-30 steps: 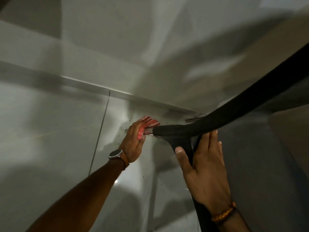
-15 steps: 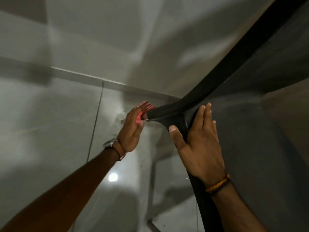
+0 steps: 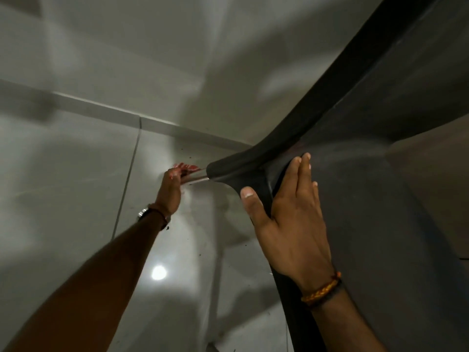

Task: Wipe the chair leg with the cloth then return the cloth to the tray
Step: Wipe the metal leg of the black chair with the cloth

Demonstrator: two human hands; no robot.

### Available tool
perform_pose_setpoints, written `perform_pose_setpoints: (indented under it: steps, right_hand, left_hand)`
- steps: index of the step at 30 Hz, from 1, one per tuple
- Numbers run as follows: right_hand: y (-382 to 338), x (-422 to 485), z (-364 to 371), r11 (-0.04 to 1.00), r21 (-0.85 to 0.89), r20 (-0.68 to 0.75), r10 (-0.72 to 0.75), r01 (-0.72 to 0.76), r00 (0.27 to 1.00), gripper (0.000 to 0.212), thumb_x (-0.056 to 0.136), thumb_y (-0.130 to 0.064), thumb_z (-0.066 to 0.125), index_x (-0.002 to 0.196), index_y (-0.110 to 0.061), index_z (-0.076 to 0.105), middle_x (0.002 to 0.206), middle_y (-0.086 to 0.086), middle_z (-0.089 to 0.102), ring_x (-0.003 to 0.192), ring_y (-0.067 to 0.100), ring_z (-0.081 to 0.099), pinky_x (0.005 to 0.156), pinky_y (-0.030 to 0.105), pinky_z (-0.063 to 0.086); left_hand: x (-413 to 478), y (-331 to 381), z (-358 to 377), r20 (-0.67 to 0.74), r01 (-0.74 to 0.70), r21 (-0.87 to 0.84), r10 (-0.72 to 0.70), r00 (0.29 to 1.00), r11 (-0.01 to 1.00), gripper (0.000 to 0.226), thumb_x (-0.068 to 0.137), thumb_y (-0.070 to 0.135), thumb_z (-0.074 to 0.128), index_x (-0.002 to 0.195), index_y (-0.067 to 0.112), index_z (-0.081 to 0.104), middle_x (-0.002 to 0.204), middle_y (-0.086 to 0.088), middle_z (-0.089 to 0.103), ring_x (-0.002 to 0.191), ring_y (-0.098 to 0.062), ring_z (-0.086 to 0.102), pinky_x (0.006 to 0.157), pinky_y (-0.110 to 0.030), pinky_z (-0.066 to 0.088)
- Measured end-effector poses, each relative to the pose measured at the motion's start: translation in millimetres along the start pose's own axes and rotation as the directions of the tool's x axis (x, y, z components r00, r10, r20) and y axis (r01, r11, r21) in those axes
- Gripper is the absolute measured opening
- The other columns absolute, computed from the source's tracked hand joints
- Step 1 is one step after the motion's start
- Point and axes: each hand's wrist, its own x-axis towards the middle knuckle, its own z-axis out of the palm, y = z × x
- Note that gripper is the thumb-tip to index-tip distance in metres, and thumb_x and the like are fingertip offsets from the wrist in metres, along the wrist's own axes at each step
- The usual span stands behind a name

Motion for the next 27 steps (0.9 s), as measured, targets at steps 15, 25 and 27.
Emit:
perform_pose_setpoints:
  steps: [15,25,27]
  right_hand:
    - [-2,0,-3,0.999,0.001,0.048,0.041,-0.041,0.998,0.105,0.094,-0.077,0.030,0.163,-0.007,-0.006,0.174,0.014,-0.012,0.161,0.018,-0.011,0.129,0.033,-0.007]
    - [-2,1,-4,0.999,0.010,0.055,0.046,-0.046,0.997,0.112,0.082,-0.083,0.019,0.163,-0.011,-0.008,0.174,0.009,-0.014,0.160,0.014,-0.013,0.127,0.028,-0.009]
    - [-2,1,-5,0.999,0.021,0.051,0.041,-0.042,0.998,0.112,0.082,-0.084,0.020,0.164,-0.013,-0.008,0.174,0.007,-0.015,0.160,0.012,-0.013,0.126,0.028,-0.009]
  left_hand:
    - [-91,100,30,-0.057,-0.211,-0.223,0.203,0.977,0.952,0.040,0.107,0.042,0.028,0.136,0.042,0.056,0.126,0.008,0.064,0.104,-0.014,0.061,0.082,-0.012,0.051]
    - [-41,27,26,-0.192,-0.103,-0.212,0.063,0.979,0.972,0.059,0.104,0.042,0.037,0.143,0.003,0.058,0.144,-0.012,0.063,0.125,-0.020,0.064,0.103,-0.022,0.054]
    - [-8,-1,12,-0.122,-0.008,-0.169,-0.013,0.992,0.986,0.044,0.105,0.019,0.034,0.128,0.005,0.069,0.137,-0.019,0.069,0.122,-0.021,0.066,0.110,-0.021,0.051]
